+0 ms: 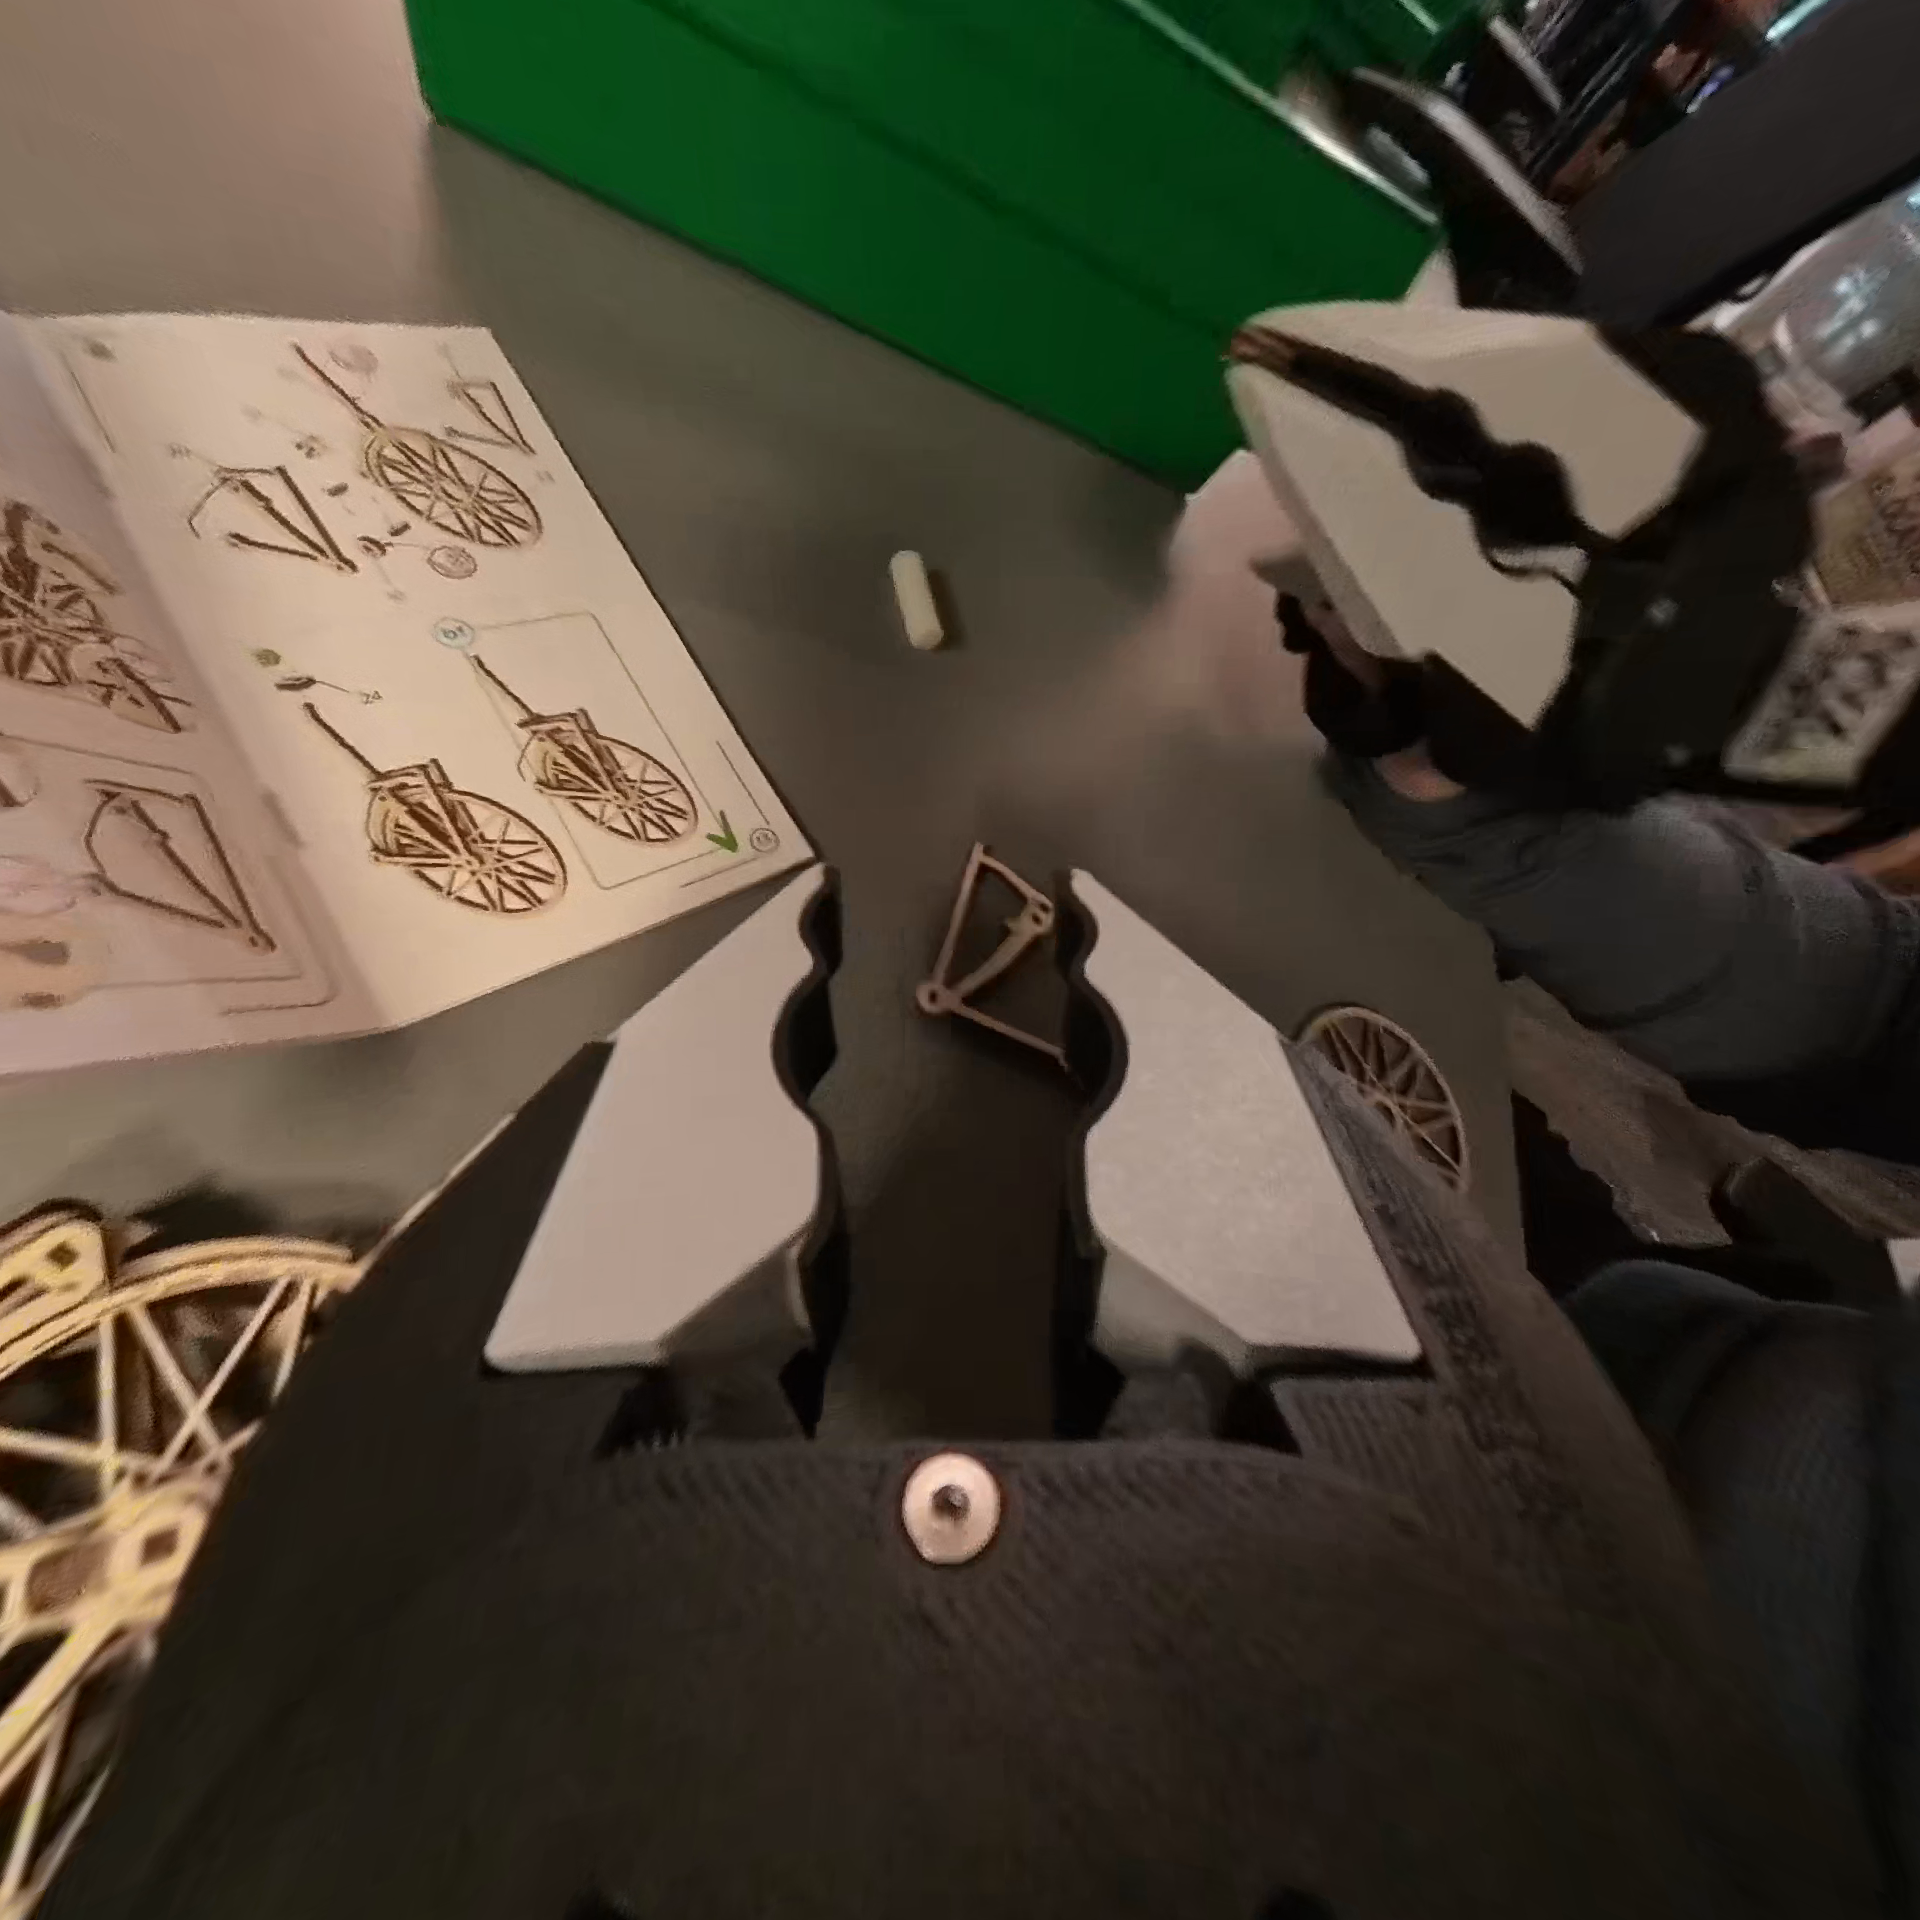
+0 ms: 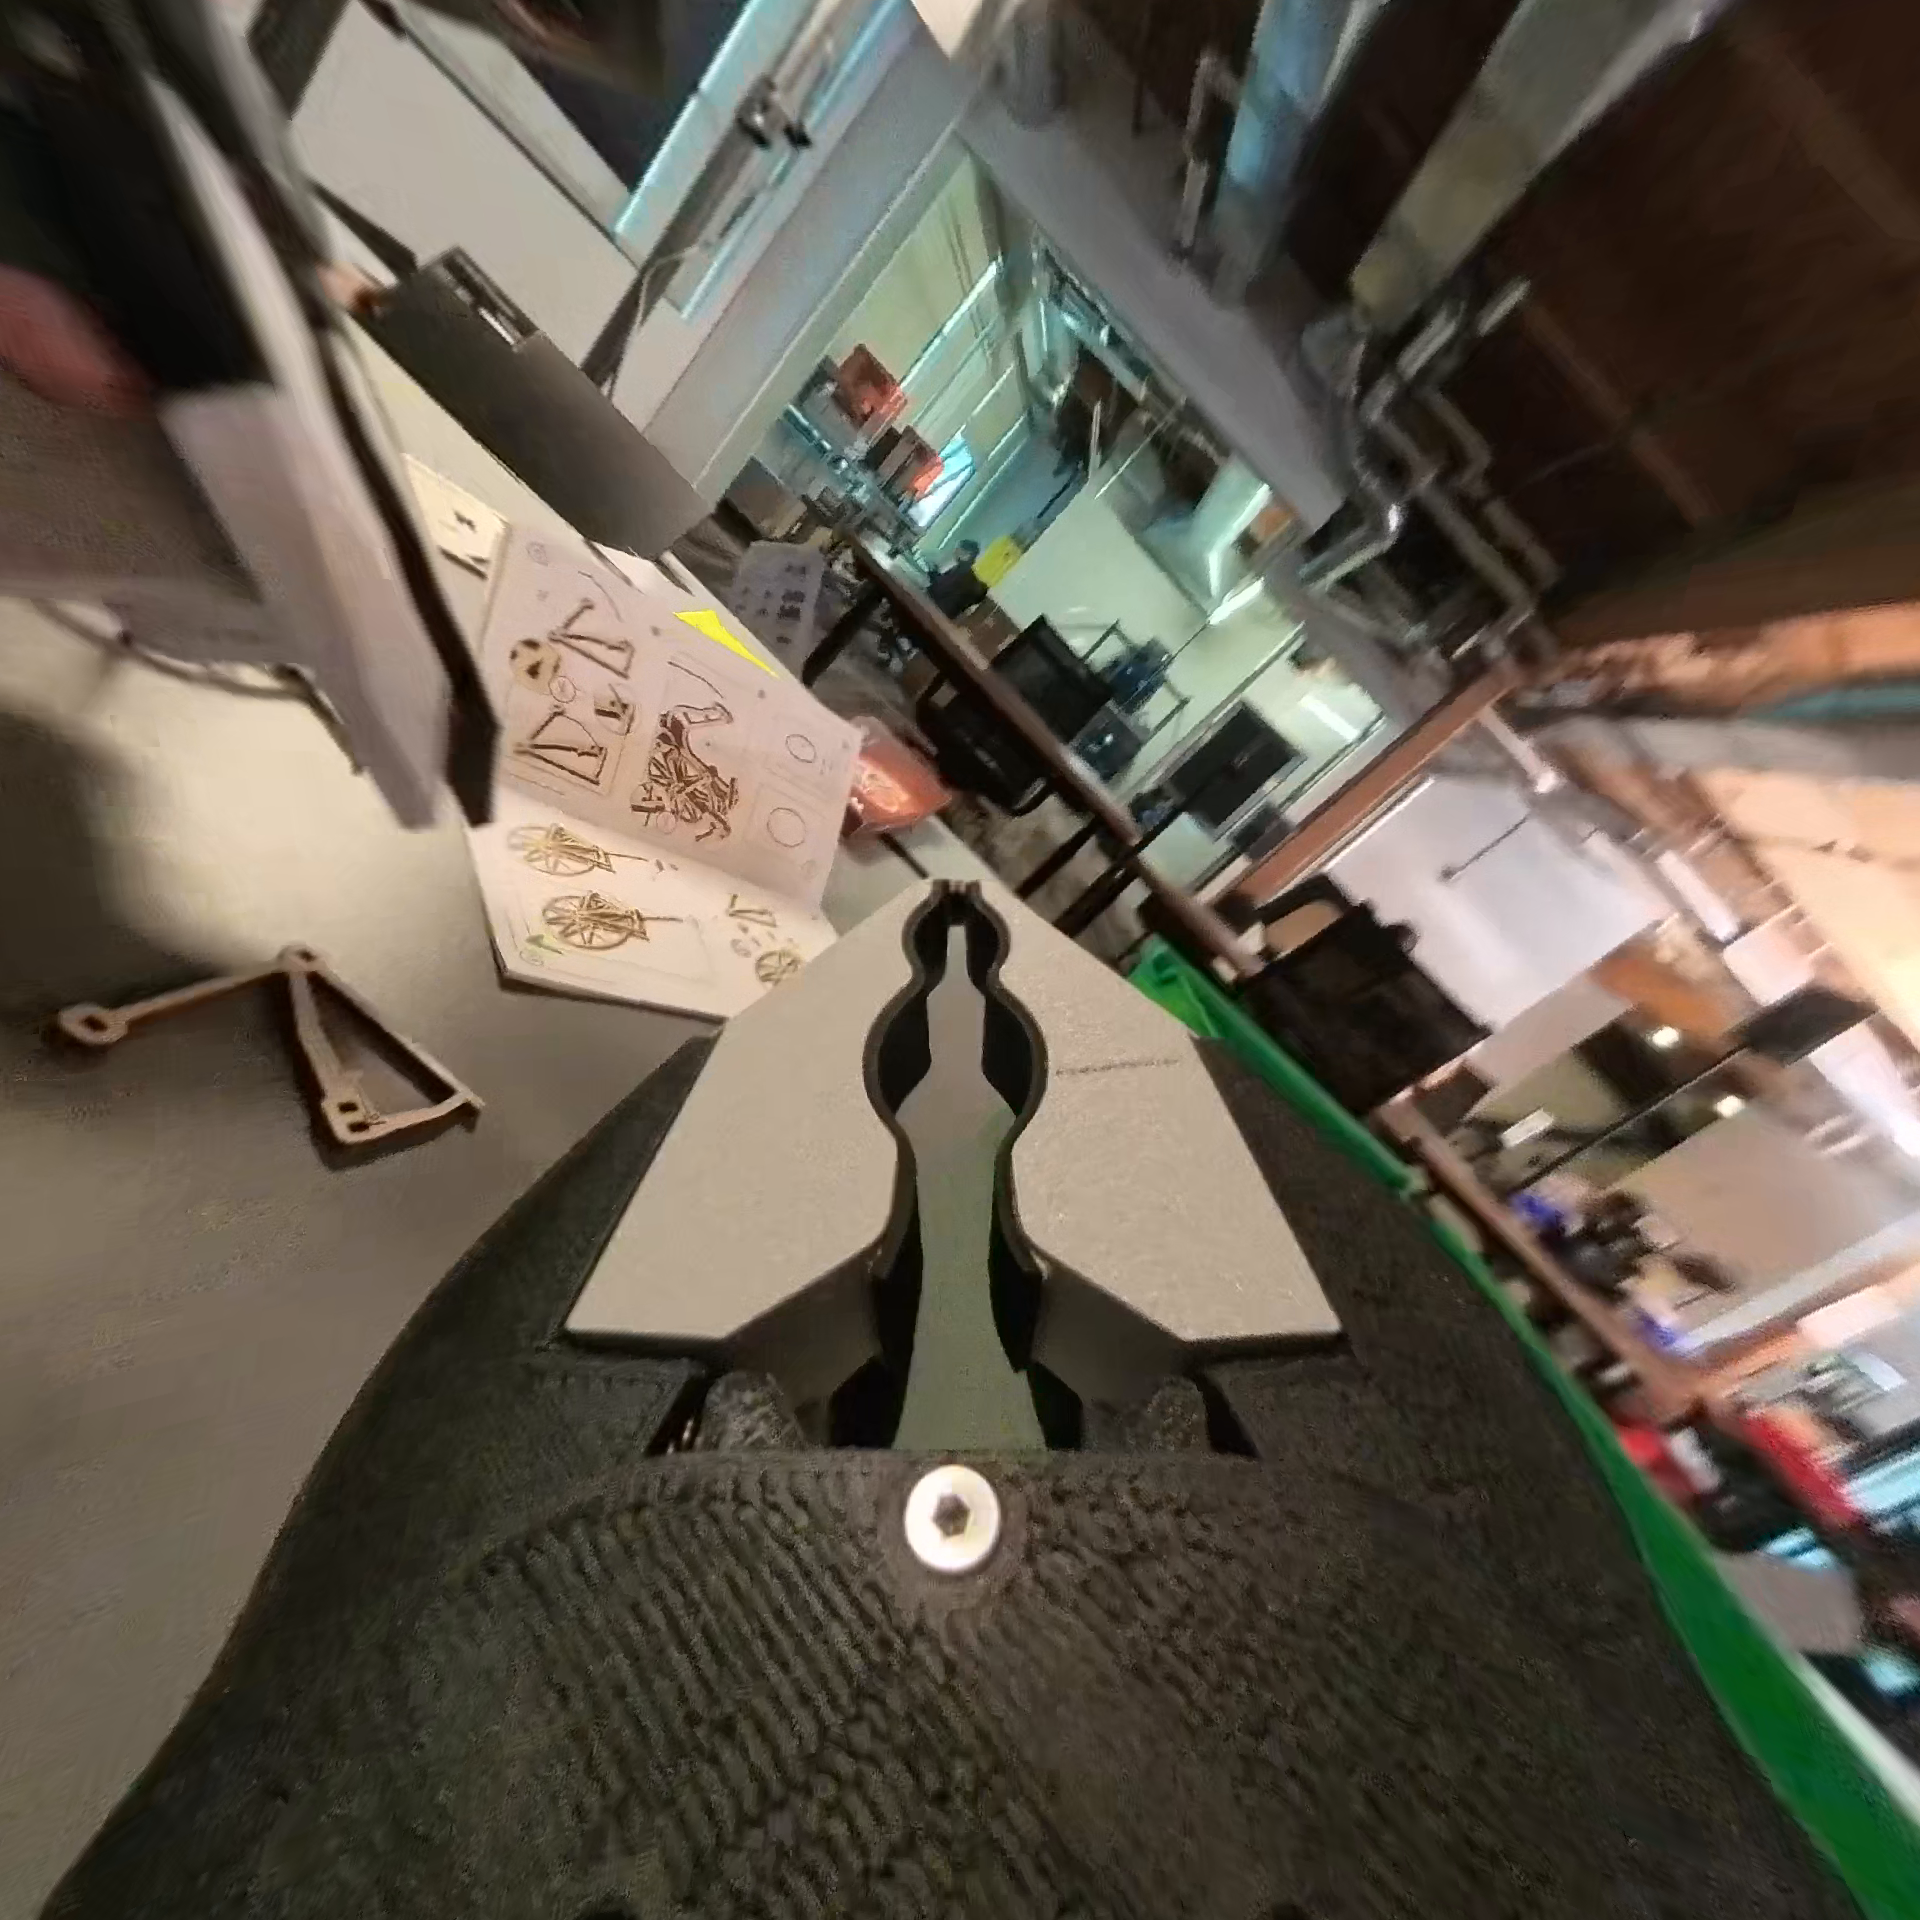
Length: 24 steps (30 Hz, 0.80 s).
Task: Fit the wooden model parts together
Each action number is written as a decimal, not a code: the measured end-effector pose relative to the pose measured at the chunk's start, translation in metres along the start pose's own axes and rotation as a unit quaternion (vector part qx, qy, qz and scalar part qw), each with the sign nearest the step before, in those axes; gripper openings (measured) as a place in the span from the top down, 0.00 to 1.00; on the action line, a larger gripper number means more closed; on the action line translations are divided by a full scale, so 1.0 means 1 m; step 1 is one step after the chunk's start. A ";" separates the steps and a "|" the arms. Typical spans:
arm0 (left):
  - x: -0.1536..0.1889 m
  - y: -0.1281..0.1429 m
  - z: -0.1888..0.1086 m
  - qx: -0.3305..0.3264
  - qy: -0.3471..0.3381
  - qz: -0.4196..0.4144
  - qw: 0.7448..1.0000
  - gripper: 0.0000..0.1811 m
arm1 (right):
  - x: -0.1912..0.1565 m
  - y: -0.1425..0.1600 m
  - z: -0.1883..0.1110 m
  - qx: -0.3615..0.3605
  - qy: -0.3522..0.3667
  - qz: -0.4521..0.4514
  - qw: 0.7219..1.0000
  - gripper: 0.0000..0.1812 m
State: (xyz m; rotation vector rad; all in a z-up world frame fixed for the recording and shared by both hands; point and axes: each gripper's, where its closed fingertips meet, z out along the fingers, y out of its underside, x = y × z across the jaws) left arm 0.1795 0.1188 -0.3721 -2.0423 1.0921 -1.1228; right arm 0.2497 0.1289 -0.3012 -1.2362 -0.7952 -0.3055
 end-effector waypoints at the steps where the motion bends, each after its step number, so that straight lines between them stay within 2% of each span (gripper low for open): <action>1: 0.005 0.003 -0.006 -0.001 0.010 0.012 1.000 0.76 | 0.003 0.004 0.001 -0.007 0.000 0.021 1.000 1.00; 4: 0.024 0.021 -0.017 -0.013 0.028 0.070 0.997 0.76 | 0.009 0.011 0.002 -0.014 0.000 0.060 0.998 1.00; 7: 0.033 0.038 -0.017 -0.035 0.014 0.128 0.991 0.76 | 0.008 0.014 0.003 -0.018 -0.007 0.074 0.997 1.00; 10: 0.029 0.045 -0.010 -0.066 -0.012 0.153 0.986 0.74 | 0.005 0.015 0.005 -0.023 -0.016 0.077 0.997 1.00; 12: 0.022 0.040 -0.004 -0.062 -0.018 0.156 0.986 0.71 | 0.003 0.017 0.005 -0.026 -0.021 0.079 0.996 1.00; 17: 0.019 0.026 0.015 -0.064 0.055 0.115 0.990 0.64 | 0.003 0.021 0.007 -0.034 -0.024 0.088 0.995 1.00; 21: 0.020 0.037 0.023 -0.109 0.055 0.130 0.984 0.64 | 0.003 0.023 0.008 -0.037 -0.025 0.094 0.995 1.00; 24: 0.026 0.040 0.020 -0.116 0.058 0.120 0.984 0.65 | 0.002 0.023 0.008 -0.038 -0.029 0.093 0.994 1.00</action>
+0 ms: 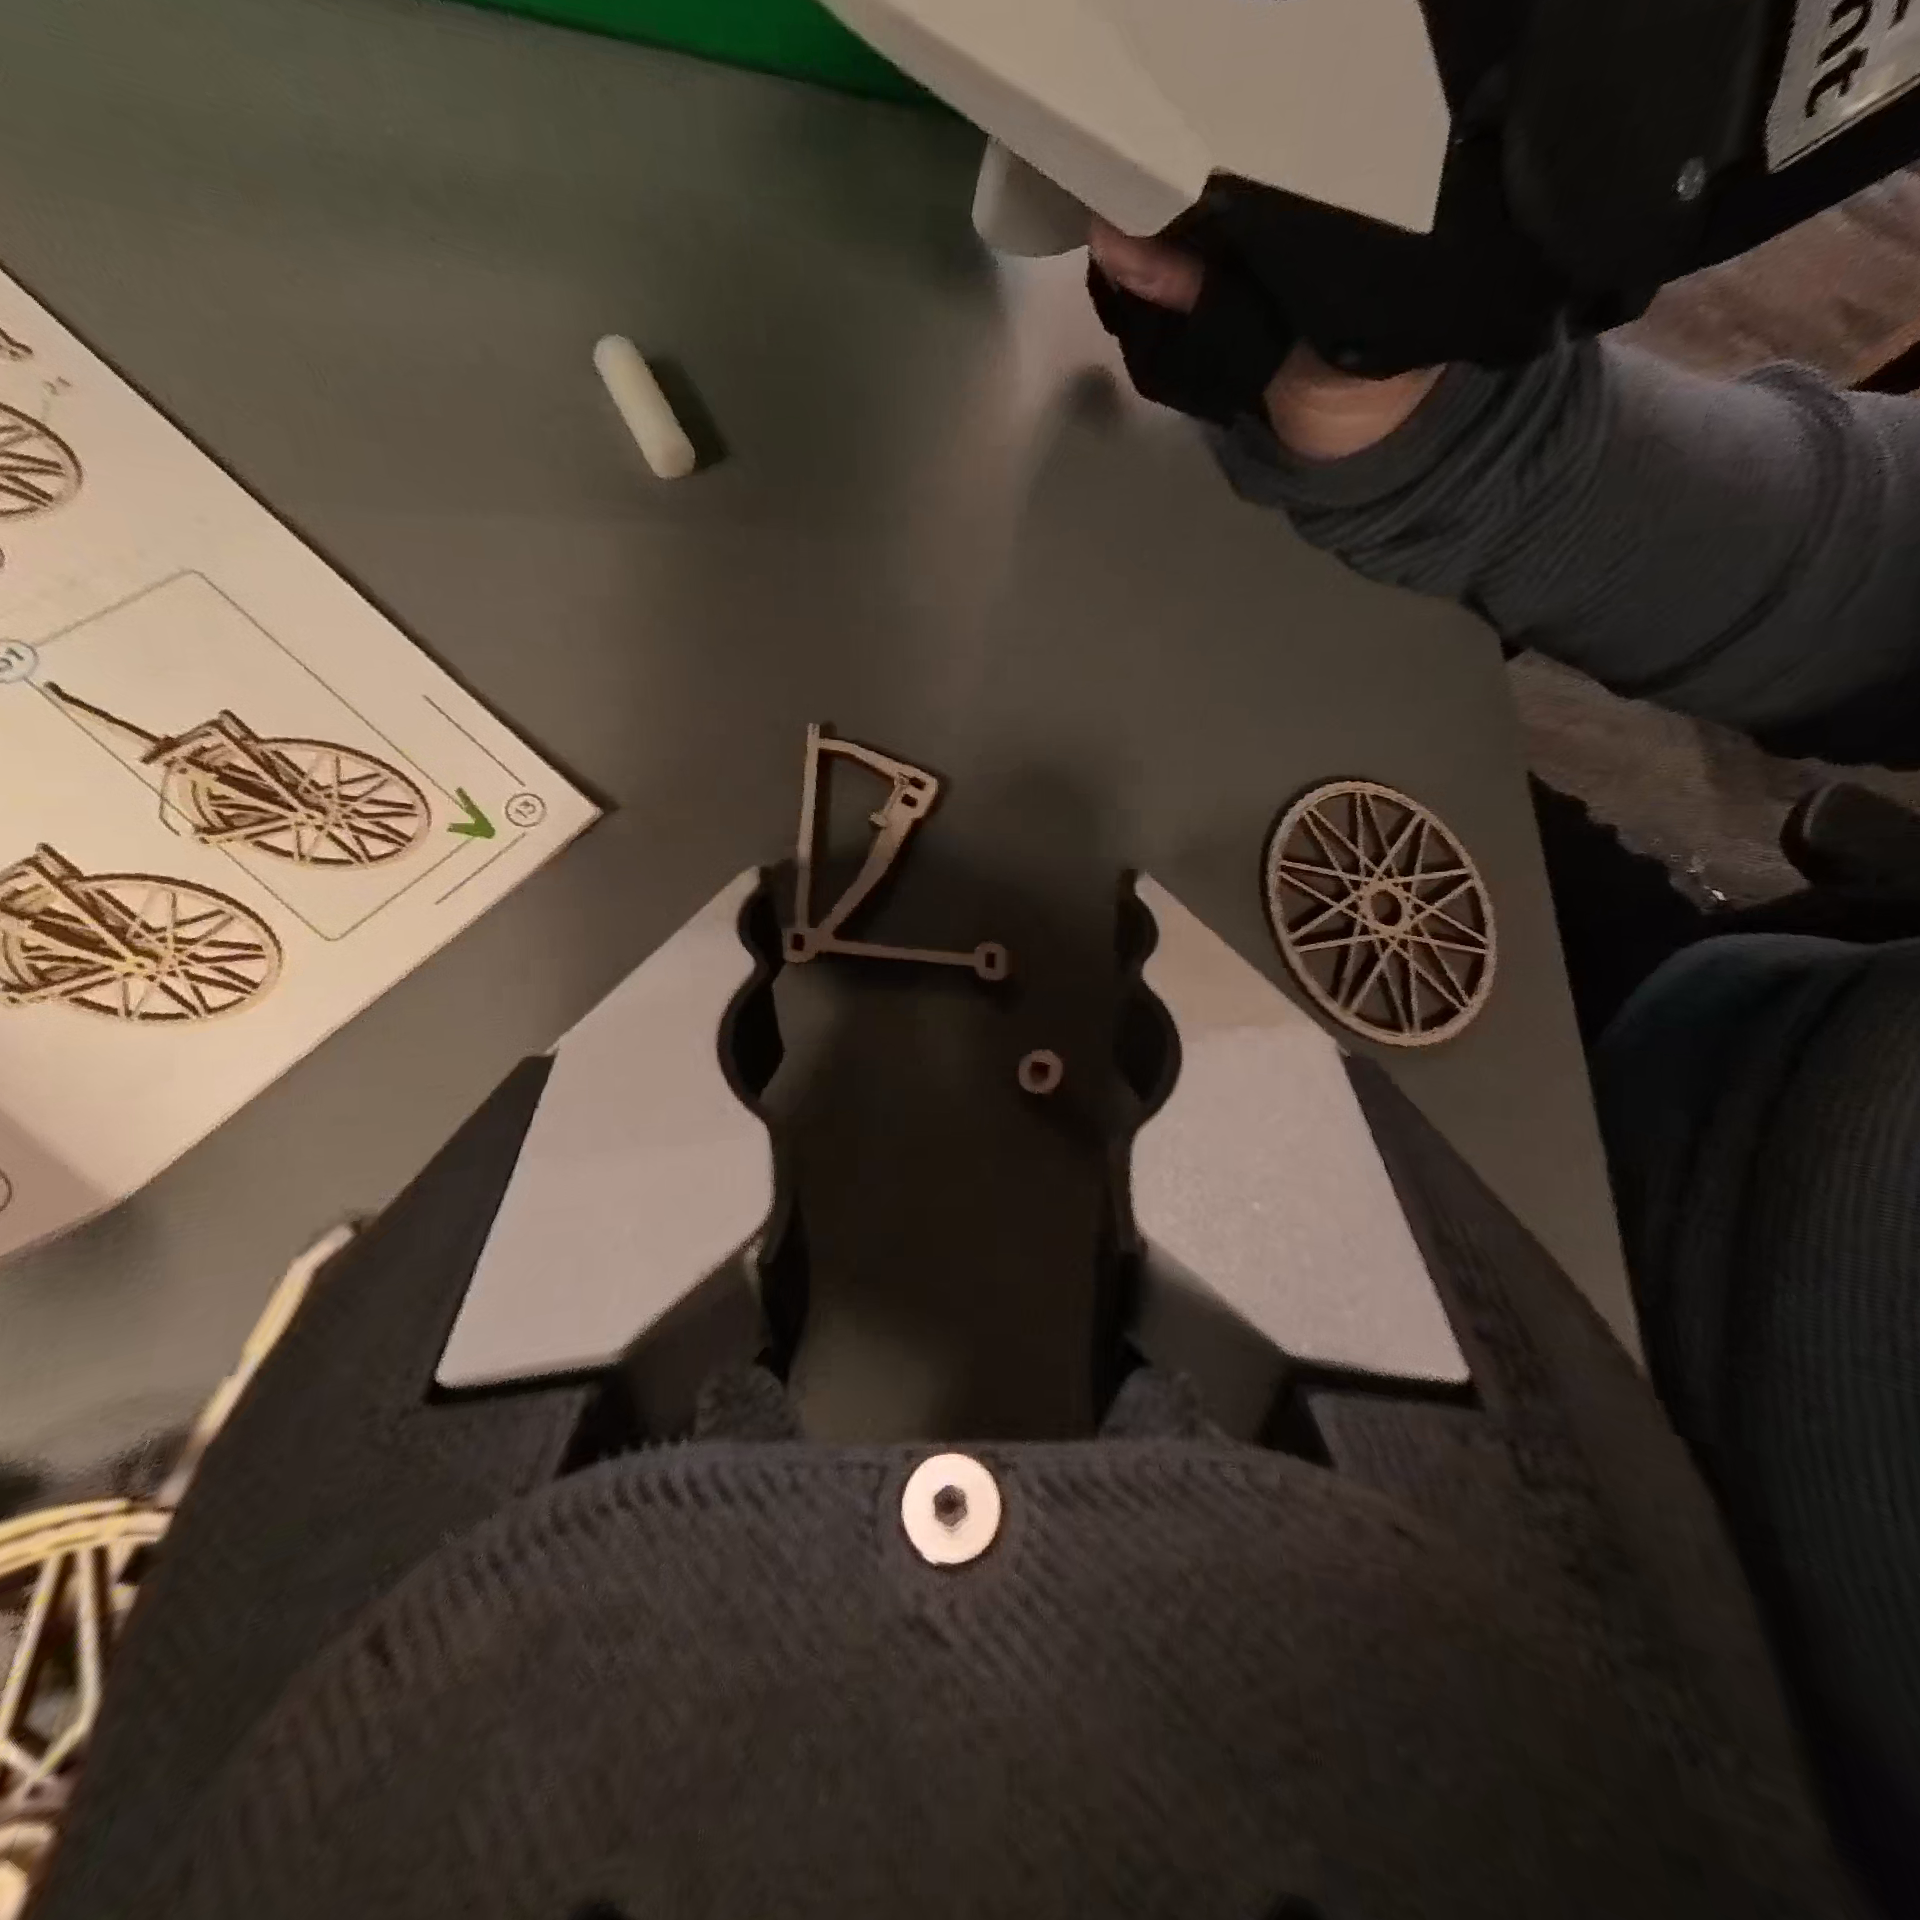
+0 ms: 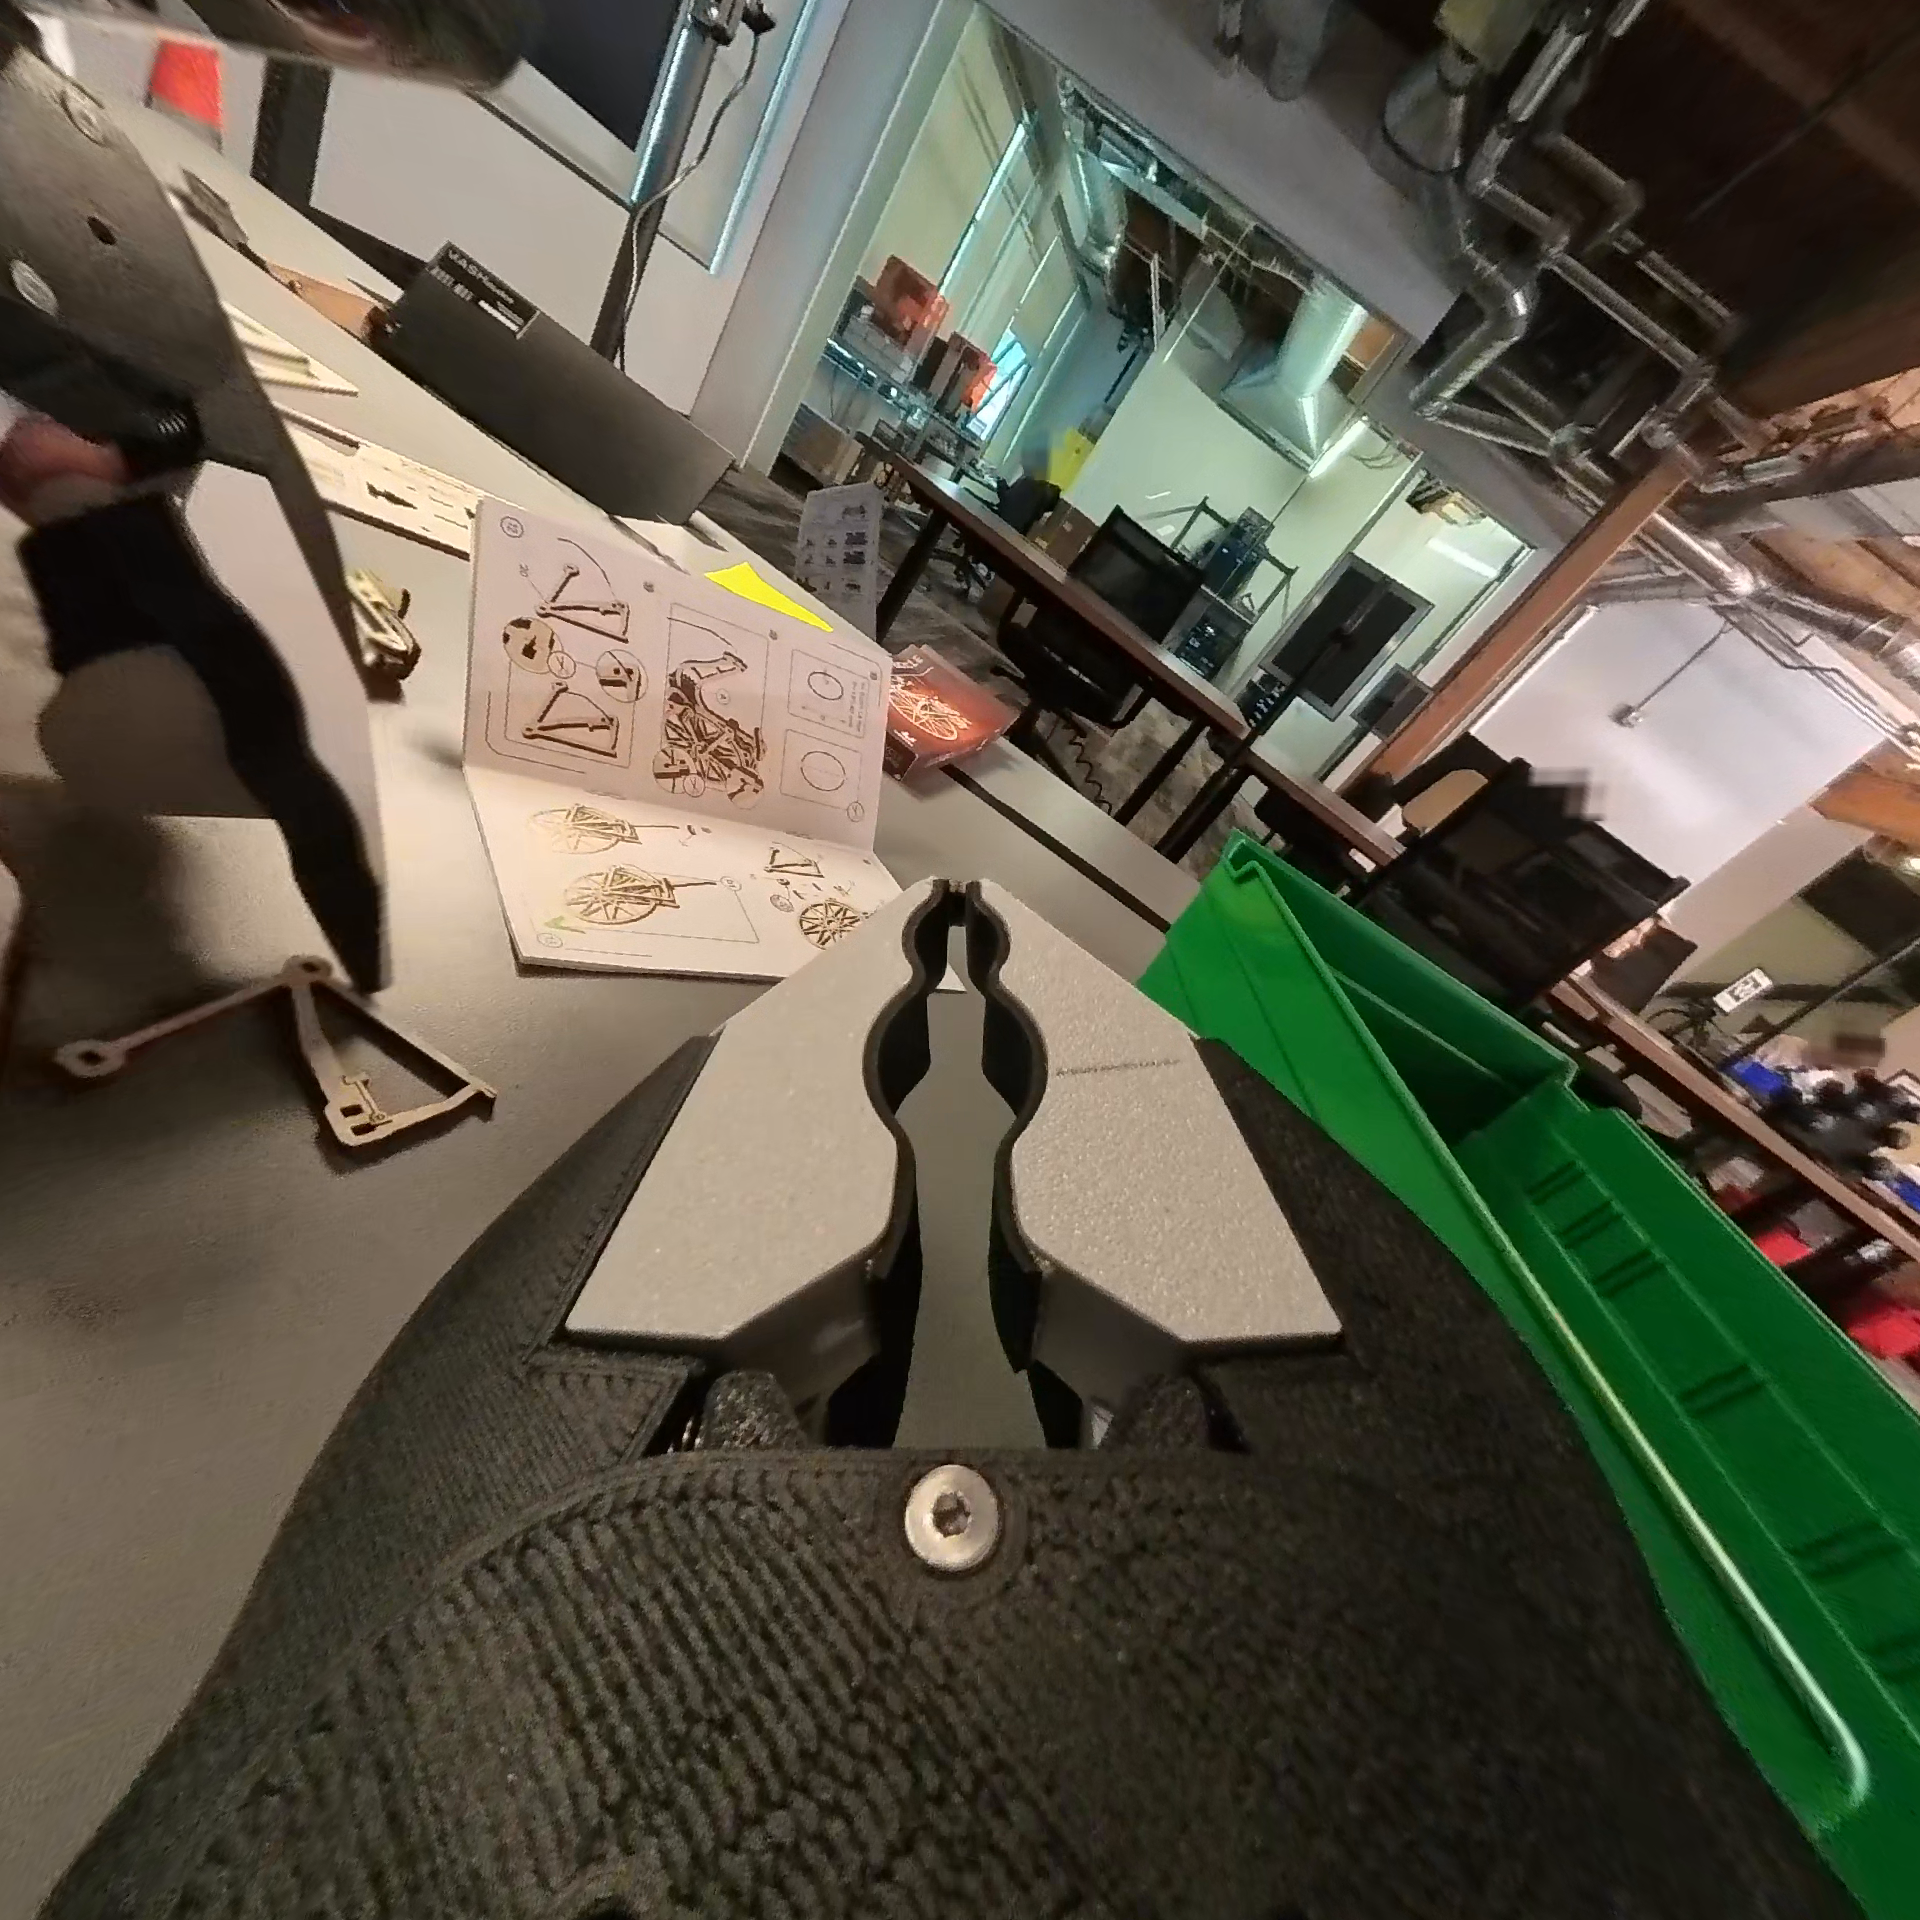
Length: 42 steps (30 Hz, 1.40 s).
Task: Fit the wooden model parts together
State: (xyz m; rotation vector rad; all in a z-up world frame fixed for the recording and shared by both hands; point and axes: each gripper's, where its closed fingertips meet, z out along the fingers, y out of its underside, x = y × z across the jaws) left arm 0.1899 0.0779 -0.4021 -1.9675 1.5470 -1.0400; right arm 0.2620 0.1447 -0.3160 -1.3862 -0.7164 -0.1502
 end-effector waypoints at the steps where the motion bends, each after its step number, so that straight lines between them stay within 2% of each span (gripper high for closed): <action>1: 0.004 0.002 -0.001 -0.003 0.006 -0.007 1.000 0.64 | 0.000 0.000 0.000 0.000 0.000 -0.001 1.000 1.00; 9: 0.036 -0.003 -0.003 -0.008 0.020 -0.030 0.999 0.60 | -0.001 0.002 0.001 -0.003 -0.004 0.005 1.000 1.00; 11: 0.037 0.000 -0.002 -0.021 -0.004 -0.021 1.000 0.59 | -0.001 0.001 0.001 -0.002 -0.004 0.005 1.000 1.00; 14: 0.022 -0.004 -0.007 -0.010 -0.076 0.005 0.997 0.57 | -0.001 0.002 0.001 -0.003 -0.006 0.006 1.000 1.00; 15: 0.020 -0.004 -0.007 -0.013 -0.077 0.002 0.997 0.57 | -0.001 0.002 0.001 -0.003 -0.005 0.007 1.000 1.00; 18: 0.019 0.000 -0.003 -0.020 -0.055 -0.030 0.998 0.57 | -0.001 0.002 0.001 -0.003 -0.006 0.010 1.000 1.00; 26: 0.012 0.007 0.001 -0.038 -0.069 -0.044 0.996 0.62 | 0.000 0.002 0.000 -0.002 -0.005 0.012 1.000 1.00; 42: 0.048 0.008 0.009 -0.049 -0.018 -0.043 0.998 0.61 | -0.001 0.004 0.002 -0.005 -0.011 0.021 1.000 1.00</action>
